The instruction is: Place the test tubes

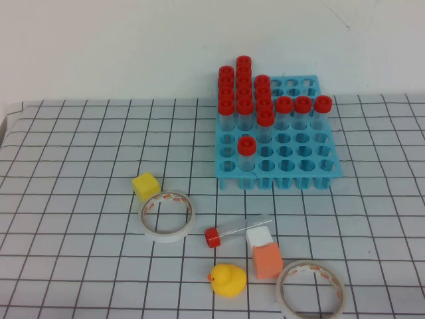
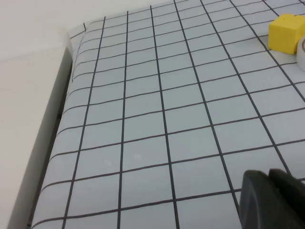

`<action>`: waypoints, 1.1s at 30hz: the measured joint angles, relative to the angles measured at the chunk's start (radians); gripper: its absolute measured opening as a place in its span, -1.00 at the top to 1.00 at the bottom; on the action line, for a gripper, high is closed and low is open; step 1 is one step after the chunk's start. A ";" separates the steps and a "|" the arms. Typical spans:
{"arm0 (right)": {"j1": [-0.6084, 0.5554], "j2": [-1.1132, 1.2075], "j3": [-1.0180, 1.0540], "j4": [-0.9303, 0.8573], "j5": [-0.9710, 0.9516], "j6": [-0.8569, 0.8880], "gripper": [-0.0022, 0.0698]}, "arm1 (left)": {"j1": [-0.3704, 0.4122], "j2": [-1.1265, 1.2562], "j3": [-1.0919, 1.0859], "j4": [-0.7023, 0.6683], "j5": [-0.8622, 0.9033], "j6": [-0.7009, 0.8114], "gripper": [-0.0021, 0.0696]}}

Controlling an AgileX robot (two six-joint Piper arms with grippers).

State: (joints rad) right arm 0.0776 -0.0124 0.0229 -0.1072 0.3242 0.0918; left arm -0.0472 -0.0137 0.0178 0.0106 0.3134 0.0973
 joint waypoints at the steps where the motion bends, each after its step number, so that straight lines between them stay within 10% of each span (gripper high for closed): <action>1: 0.000 0.000 0.000 0.000 0.000 0.000 0.94 | 0.000 0.000 0.000 0.000 0.000 0.000 0.95; 33: 0.000 0.000 0.000 -0.069 0.001 0.000 0.94 | 0.000 0.000 0.000 0.000 0.000 0.002 0.95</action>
State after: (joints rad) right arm 0.0776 -0.0124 0.0229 -0.1758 0.3249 0.0918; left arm -0.0472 -0.0137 0.0178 0.0106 0.3134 0.0993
